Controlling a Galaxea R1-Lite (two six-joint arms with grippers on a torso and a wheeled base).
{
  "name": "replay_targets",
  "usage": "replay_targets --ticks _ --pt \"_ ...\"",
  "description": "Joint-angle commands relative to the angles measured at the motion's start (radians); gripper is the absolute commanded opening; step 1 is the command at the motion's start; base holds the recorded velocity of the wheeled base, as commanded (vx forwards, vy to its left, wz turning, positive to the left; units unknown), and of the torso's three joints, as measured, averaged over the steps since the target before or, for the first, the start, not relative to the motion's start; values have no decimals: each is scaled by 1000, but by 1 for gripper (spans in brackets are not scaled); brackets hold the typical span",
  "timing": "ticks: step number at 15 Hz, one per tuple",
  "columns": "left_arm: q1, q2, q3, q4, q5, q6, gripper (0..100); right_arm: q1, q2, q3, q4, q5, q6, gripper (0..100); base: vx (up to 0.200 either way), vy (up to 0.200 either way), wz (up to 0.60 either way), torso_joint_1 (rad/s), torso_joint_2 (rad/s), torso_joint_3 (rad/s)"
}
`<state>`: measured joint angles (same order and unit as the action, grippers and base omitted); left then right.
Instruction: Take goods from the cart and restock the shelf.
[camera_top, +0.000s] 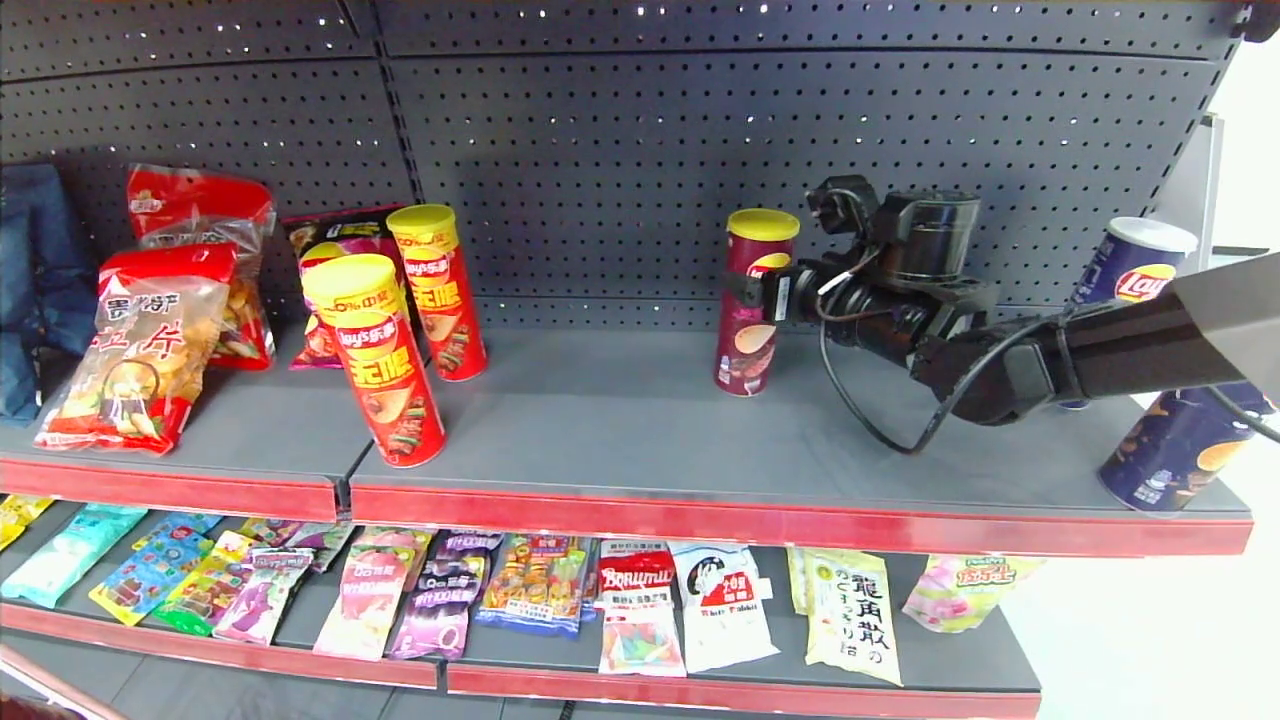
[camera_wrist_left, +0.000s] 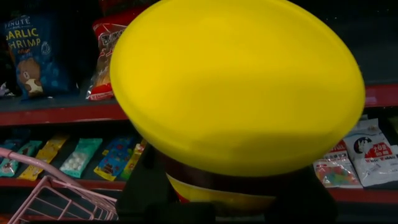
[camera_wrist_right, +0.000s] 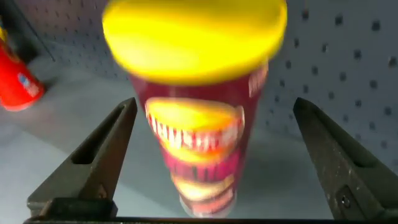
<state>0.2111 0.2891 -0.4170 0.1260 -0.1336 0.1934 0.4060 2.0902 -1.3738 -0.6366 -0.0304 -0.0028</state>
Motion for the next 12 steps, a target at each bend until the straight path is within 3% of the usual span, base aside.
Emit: replay_targets --ticks 1,3,4,10,12 --pt "1 1 0 0 0 0 0 10 28 -39 0 0 0 100 0 0 0 0 0 0" --pt "1 -1 1 0 0 1 0 20 36 -37 0 -2 0 100 0 0 0 0 0 0" --pt "1 -1 1 0 0 1 0 20 45 -42 0 -6 0 0 0 0 0 0 0 0" --pt "1 -4 14 0 0 1 0 36 57 -44 0 -9 0 0 0 0 0 0 0 0" --pt "1 -4 15 0 0 1 0 68 1 -19 12 -65 0 0 0 0 0 0 0 0"
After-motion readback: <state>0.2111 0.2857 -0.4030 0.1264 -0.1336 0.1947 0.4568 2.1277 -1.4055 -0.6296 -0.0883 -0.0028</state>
